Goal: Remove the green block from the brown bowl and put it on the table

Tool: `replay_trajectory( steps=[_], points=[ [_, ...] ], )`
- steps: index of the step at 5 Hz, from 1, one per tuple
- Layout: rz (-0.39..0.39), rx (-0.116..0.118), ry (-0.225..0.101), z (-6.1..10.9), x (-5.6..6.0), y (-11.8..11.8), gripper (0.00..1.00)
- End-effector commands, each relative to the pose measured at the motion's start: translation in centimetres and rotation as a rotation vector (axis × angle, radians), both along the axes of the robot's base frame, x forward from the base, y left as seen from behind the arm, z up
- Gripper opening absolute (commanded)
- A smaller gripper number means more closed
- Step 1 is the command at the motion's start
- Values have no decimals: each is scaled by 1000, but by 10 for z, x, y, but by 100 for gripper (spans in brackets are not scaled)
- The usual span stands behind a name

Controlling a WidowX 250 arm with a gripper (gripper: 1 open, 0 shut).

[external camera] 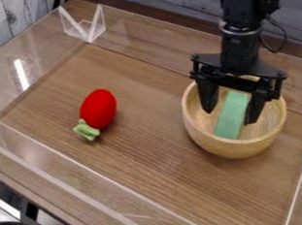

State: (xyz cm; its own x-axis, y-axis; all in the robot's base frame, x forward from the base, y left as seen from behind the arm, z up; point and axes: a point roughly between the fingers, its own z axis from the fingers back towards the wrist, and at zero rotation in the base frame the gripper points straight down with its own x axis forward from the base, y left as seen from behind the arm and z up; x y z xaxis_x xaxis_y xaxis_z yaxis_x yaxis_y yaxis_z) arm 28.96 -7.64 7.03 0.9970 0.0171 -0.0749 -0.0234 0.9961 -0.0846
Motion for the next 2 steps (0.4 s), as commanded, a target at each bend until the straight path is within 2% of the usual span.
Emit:
replay_trajectory(
  steps=[1, 2],
  points=[
    [-16, -15, -54, 4, 15, -3, 100],
    [-29, -21, -54, -3, 19, -4, 100]
  ],
)
